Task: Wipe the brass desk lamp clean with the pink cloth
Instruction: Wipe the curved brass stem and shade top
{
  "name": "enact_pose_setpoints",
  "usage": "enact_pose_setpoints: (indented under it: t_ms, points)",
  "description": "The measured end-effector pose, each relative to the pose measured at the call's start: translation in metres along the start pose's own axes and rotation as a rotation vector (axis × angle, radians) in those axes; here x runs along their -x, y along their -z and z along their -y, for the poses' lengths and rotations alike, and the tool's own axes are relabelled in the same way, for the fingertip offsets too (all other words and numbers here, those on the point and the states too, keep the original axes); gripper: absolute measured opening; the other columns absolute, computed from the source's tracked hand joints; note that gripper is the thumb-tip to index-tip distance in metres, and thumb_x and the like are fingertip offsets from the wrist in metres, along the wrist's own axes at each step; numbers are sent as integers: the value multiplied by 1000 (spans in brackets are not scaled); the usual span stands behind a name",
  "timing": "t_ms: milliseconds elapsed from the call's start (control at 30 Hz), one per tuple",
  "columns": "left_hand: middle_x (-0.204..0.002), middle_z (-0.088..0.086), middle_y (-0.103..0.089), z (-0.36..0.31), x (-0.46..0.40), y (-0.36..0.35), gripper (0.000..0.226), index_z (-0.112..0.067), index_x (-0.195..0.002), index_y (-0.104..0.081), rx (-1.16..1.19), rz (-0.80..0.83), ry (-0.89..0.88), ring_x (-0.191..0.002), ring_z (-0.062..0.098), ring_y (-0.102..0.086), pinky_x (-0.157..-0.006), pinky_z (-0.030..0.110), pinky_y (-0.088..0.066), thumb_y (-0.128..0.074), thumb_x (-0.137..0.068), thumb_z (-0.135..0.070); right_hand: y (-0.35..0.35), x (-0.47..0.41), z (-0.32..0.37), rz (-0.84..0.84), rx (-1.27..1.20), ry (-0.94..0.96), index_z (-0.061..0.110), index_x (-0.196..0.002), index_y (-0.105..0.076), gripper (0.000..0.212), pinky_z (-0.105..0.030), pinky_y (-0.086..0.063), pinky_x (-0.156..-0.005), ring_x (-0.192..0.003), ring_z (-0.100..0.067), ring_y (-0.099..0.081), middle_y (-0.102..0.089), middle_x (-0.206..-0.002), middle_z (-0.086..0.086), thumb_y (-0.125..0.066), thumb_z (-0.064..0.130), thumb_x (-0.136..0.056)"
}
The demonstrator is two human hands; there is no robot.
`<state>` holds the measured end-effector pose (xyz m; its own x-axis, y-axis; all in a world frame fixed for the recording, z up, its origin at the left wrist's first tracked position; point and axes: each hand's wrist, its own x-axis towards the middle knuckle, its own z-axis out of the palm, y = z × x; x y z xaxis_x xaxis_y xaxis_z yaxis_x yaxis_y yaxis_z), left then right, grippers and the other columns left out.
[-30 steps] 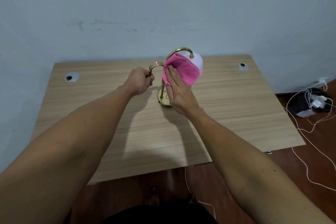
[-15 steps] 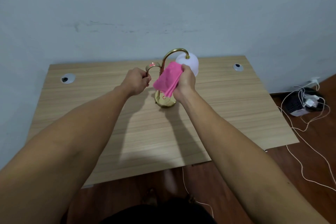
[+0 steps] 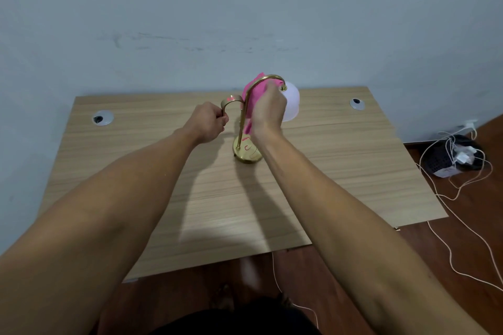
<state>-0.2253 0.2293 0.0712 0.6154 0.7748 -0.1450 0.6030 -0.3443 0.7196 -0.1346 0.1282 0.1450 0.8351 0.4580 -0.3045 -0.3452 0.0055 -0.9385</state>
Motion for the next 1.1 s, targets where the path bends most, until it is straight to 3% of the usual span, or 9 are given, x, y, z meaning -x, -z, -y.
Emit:
enact_pose_setpoints:
  t_ms: [67,233,400,533,600,667,800,1000,1100]
  points:
    - [-85,19,-76,1,0,0,27,2,-83,-74,3,-1,-5,-65,15,-63,-51,12,-42,-58,-97,-15,5,-1,-24,78,263,182,1,-83,-60,53,-38,-44,-65,-69,-26,-49,-55,-74,-5,-33,43,-100]
    - [-82,17,-76,2,-2,2,27,-1,-80,-74,-22,6,-19,-68,18,-63,-53,14,-41,-60,-96,-17,28,-1,-51,237,583,328,17,-72,-44,43,-30,-44,-56,-52,-10,-50,-48,-64,-3,-30,30,-110]
    - [-83,15,-77,2,-1,3,25,-1,-83,-75,-24,11,-21,-70,18,-65,-54,12,-40,-59,-96,-16,33,-14,-55,260,715,164,0,-78,-55,45,-47,-48,-75,-78,-36,-59,-64,-78,-19,-34,31,-103]
    - [-83,15,-77,1,-1,3,26,0,-85,-75,-28,16,-18,-72,19,-65,-57,18,-42,-59,-96,-17,20,-4,-28,237,472,17,17,-78,-56,26,-39,-38,-70,-72,-25,-45,-50,-75,-8,-43,35,-92]
    - [-83,16,-76,0,0,3,27,0,-84,-75,-22,18,-14,-72,19,-65,-60,22,-43,-59,-97,-18,13,-6,-11,199,215,-88,6,-89,-66,37,-40,-45,-72,-76,-26,-49,-56,-85,-11,-49,37,-81]
    - [-84,17,-77,0,0,4,26,0,-85,-75,-19,17,-14,-72,19,-65,-62,23,-43,-60,-96,-17,13,-7,10,108,-18,-207,-6,-101,-63,42,-45,-58,-90,-91,-31,-65,-67,-103,-16,-55,34,-87]
    - [-84,15,-77,-1,2,5,28,0,-83,-75,-32,24,-23,-74,21,-65,-62,24,-41,-58,-97,-18,32,-12,48,-51,-311,-374,0,-122,-57,34,-60,-51,-105,-111,-41,-66,-66,-125,-25,-47,26,-102]
    - [-86,14,-77,-1,3,5,27,-2,-84,-75,-14,28,-18,-75,19,-65,-61,23,-42,-57,-97,-18,47,2,56,-312,-254,-63,15,-77,-51,28,-34,-49,-75,-81,-25,-57,-57,-84,-2,-39,22,-102]
    - [-85,13,-76,-2,3,5,30,-1,-84,-74,-11,21,-18,-72,18,-64,-59,21,-43,-57,-98,-20,43,8,47,-367,-139,202,11,-75,-49,40,-23,-45,-63,-67,-14,-46,-48,-77,1,-37,28,-109]
